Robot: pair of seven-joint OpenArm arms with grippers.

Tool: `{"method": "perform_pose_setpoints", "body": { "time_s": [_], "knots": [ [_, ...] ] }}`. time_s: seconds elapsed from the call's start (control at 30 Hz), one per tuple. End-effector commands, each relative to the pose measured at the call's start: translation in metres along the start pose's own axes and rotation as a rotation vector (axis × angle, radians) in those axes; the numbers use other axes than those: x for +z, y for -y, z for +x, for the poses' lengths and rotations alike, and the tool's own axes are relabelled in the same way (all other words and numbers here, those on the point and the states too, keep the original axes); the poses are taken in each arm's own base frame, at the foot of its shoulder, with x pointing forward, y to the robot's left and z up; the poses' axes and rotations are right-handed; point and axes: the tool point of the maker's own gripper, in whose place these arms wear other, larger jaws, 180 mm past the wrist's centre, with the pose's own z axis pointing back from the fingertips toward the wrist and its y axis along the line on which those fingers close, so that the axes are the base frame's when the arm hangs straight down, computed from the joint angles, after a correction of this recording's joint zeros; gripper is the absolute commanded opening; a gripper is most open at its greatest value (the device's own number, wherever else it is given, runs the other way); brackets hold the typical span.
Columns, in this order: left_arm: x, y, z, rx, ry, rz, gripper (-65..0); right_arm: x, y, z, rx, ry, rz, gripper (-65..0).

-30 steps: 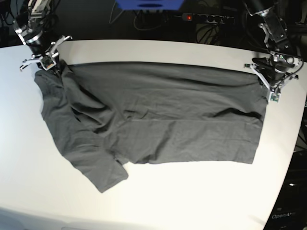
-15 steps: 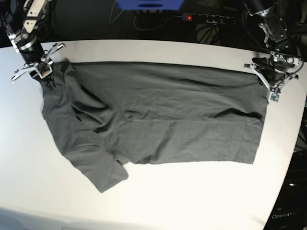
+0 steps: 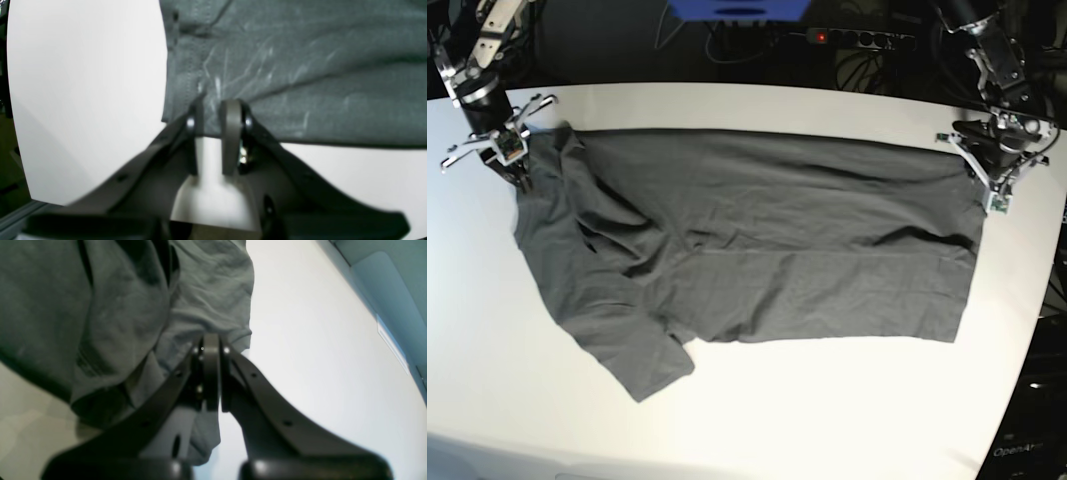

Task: Fold the T-shirt properly
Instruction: 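Open both grippers and release the shirt edge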

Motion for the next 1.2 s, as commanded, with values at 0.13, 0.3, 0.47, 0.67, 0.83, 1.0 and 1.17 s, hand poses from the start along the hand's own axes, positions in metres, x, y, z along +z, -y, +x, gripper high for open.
{"method": "perform_pose_setpoints", "body": {
  "time_s": [0.13, 0.3, 0.47, 0.67, 0.83, 1.0, 1.17],
  "knots": [
    [-0.001, 0.001, -0.03, -0.034, -0.152, 0.006, -54.6, 0.001, 0.0, 0.012, -0.03, 0.044, -0.033, -63.1],
    [0.006, 0.001, -0.013, -0.039, -0.103, 0.027, -54.6, 0.002, 0.0, 0.011, -0.061, 0.039, -0.063, -50.6],
    [0.026, -0.002, 0.015, -0.057, -0.014, 0.077, -54.6, 0.003, 0.006, 0.01, -0.081, 0.035, -0.099, -35.3],
    [0.04, -0.008, 0.036, -0.07, 0.049, 0.115, -54.6, 0.003, -0.003, 0.008, -0.108, 0.032, -0.094, -29.2],
    [0.041, -0.01, 0.047, -0.073, 0.071, 0.121, -54.6, 0.003, -0.01, 0.005, -0.133, 0.025, -0.088, -29.2],
    [0.043, -0.017, 0.063, -0.066, 0.109, 0.139, -44.6, 0.002, -0.011, 0.003, -0.14, 0.022, -0.085, -29.2],
    [0.063, -0.029, 0.106, -0.076, 0.225, 0.194, -38.1, 0.001, -0.009, 0.004, -0.136, 0.025, -0.087, -29.2]
  ]
}}
